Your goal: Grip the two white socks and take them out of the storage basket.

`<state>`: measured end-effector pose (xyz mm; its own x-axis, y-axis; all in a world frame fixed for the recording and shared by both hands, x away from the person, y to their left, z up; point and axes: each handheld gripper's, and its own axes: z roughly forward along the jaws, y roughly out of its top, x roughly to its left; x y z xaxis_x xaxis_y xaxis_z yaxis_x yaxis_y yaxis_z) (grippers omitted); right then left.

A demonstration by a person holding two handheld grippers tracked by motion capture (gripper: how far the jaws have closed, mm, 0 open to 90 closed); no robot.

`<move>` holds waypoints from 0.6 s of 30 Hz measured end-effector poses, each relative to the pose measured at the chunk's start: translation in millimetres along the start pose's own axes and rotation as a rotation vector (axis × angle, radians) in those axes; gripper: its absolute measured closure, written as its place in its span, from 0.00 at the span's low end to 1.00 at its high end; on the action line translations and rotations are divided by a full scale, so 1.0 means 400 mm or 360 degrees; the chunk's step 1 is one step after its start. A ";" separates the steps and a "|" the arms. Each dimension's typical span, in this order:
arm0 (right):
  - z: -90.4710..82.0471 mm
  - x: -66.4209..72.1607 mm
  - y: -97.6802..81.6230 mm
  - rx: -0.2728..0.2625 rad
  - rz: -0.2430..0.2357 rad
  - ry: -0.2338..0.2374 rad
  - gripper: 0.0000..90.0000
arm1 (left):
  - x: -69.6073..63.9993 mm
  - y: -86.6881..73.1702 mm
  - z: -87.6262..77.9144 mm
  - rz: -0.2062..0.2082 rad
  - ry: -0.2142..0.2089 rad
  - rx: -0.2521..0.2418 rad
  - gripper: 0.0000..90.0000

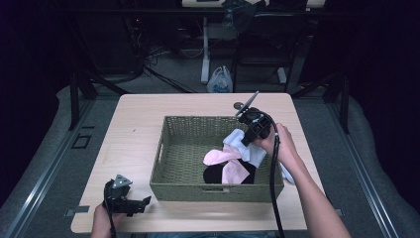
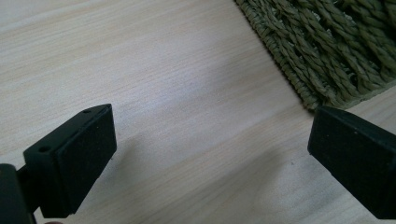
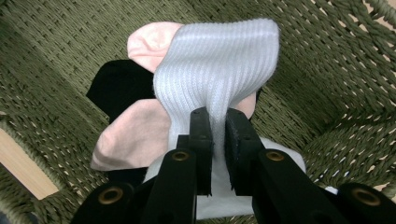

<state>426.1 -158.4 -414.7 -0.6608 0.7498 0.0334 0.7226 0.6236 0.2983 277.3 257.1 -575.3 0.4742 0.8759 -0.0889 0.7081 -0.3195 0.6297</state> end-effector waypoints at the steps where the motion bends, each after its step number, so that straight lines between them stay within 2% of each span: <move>1: -0.002 0.000 0.001 0.0000 -0.0003 -0.0002 0.92 | 0.000 0.000 0.000 0.0001 0.0001 0.0000 0.01; 18: -0.077 -0.001 0.026 -0.0066 -0.0008 -0.0034 0.92 | 0.000 -0.001 -0.003 0.0000 0.0003 -0.0004 0.01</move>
<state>427.5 -159.1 -382.3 -0.6596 0.7515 0.0113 0.7100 0.6181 0.3375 276.5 257.8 -574.7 0.4733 0.8766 -0.0871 0.7067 -0.3188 0.6317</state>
